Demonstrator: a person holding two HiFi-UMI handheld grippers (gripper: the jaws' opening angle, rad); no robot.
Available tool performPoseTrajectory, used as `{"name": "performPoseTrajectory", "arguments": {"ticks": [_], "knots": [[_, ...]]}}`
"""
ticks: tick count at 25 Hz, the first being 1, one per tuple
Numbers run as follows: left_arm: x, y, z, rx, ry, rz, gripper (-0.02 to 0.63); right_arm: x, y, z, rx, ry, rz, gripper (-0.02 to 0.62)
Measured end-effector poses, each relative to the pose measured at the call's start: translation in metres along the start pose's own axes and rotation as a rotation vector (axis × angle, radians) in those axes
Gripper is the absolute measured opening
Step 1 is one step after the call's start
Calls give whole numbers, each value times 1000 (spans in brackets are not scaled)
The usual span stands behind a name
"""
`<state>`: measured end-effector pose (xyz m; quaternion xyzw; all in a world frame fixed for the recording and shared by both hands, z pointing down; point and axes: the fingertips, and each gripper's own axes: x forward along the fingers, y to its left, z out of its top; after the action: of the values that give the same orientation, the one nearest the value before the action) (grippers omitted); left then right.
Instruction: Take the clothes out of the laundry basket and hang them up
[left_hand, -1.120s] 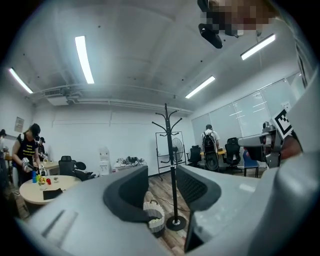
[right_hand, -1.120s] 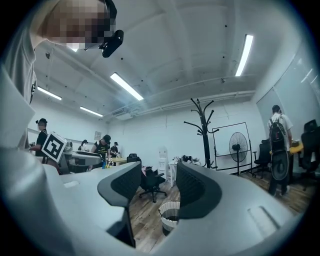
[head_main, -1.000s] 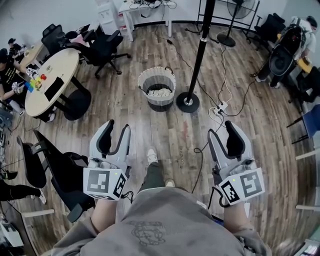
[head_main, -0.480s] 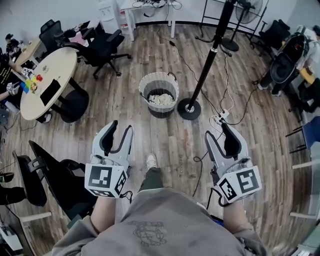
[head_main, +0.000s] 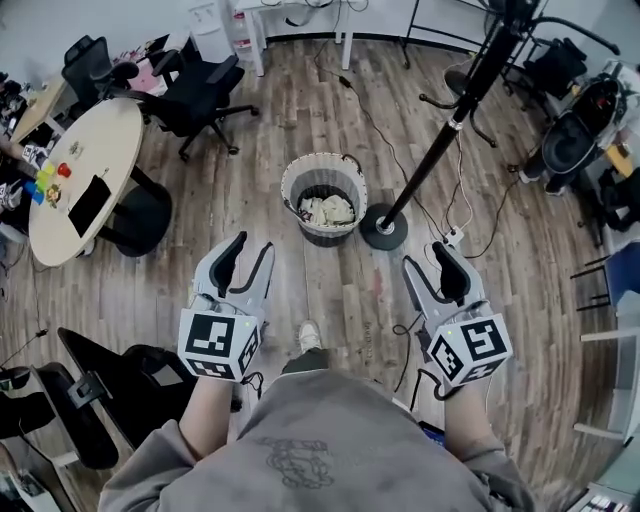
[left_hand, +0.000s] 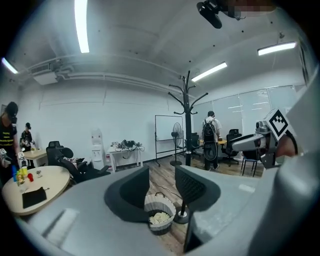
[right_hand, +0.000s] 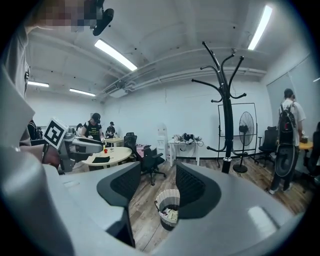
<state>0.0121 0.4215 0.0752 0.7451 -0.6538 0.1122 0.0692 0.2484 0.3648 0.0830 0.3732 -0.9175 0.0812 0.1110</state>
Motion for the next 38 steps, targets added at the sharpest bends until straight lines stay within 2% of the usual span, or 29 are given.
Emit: {"name": "performPoseTrajectory", "arguments": {"ticks": [4, 12, 21, 26, 31, 35, 38], "knots": [[42, 35, -5, 1, 30, -33, 164, 58, -4, -4, 12, 56, 2, 242], [98, 70, -21, 12, 85, -77, 164, 133, -22, -31, 5, 177, -2, 250], [151, 85, -56, -7, 178, -133, 164, 186, -51, -88, 19, 332, -14, 252], [197, 92, -72, 5, 223, -119, 164, 222, -79, -112, 37, 397, -6, 253], [243, 102, -97, 3, 259, -130, 164, 272, -100, -137, 50, 460, 26, 252], [278, 105, -119, -20, 332, -144, 166, 311, -112, -158, 57, 533, 66, 253], [305, 109, -131, -41, 345, -144, 164, 338, -120, -180, 64, 590, 94, 253]]}}
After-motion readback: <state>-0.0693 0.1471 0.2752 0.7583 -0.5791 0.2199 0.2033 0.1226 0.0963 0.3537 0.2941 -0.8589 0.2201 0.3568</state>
